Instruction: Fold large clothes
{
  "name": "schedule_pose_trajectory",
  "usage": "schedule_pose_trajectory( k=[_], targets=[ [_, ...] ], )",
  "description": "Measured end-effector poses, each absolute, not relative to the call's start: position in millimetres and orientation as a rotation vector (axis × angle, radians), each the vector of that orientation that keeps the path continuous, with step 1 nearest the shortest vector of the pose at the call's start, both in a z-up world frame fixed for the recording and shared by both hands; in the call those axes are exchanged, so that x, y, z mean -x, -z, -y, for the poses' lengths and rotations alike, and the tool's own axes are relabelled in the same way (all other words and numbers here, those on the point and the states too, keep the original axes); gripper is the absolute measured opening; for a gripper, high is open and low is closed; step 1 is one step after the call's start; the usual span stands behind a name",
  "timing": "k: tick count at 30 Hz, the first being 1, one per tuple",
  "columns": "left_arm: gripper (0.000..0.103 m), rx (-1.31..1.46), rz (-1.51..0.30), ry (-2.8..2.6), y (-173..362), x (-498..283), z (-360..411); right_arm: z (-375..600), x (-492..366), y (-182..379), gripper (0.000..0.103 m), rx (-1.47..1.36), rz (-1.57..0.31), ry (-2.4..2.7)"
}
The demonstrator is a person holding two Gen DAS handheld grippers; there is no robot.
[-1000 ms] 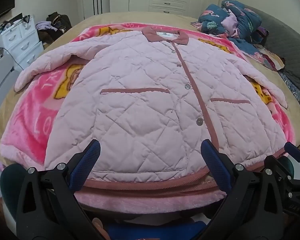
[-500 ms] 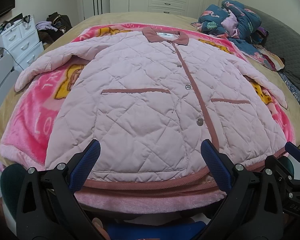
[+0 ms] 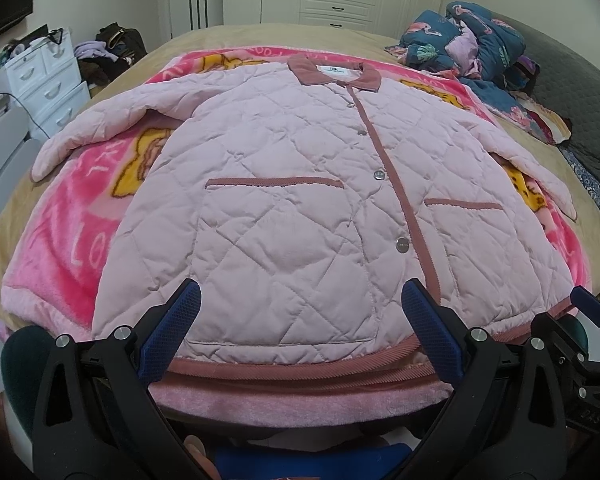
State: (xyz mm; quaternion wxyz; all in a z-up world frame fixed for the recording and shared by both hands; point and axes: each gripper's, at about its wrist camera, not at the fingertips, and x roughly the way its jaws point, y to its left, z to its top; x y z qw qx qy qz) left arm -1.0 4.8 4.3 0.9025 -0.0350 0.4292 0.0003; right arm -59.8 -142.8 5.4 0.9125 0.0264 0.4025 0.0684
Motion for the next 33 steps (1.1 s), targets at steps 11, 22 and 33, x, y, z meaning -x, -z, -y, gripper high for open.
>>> schedule_pose_trajectory(
  k=[11,22,33],
  targets=[
    [0.094,0.069,-0.889,-0.001,-5,1,-4,141,61,-5,0.099,-0.057,-0.829,-0.146],
    [0.094,0.073,-0.906,-0.008,-4,-8,-10,140,52,-2,0.099,-0.067,-0.836,-0.167],
    [0.094,0.087,-0.900,-0.007,-12,-35,-20,141,23,-7,0.099,-0.085,-0.846,-0.167]
  ],
)
